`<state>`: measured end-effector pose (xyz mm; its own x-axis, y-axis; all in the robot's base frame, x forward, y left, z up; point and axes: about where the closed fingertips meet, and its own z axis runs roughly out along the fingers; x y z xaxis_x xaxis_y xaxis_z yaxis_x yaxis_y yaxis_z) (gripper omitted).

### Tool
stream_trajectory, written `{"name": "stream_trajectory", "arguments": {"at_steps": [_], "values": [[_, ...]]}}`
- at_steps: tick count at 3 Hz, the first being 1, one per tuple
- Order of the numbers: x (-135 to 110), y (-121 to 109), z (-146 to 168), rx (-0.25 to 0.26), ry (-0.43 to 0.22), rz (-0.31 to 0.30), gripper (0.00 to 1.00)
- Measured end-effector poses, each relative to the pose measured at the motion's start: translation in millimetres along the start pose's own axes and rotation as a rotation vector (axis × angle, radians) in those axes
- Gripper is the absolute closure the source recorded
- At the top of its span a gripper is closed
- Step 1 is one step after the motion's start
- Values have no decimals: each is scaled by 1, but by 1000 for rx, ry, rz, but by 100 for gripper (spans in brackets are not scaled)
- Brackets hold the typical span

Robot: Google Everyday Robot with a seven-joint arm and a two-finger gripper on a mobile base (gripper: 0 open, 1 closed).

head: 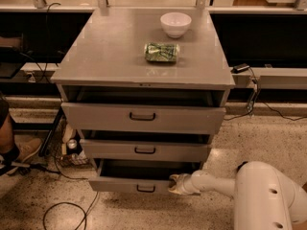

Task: Open bottom drawer

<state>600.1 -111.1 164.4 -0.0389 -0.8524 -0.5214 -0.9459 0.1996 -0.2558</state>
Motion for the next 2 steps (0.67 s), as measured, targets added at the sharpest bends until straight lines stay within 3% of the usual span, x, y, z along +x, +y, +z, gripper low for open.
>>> {"name": "stream_trajectory", "arguments": {"at_steps": [2], "values": [[0, 0, 0, 0, 0, 0, 12]]}}
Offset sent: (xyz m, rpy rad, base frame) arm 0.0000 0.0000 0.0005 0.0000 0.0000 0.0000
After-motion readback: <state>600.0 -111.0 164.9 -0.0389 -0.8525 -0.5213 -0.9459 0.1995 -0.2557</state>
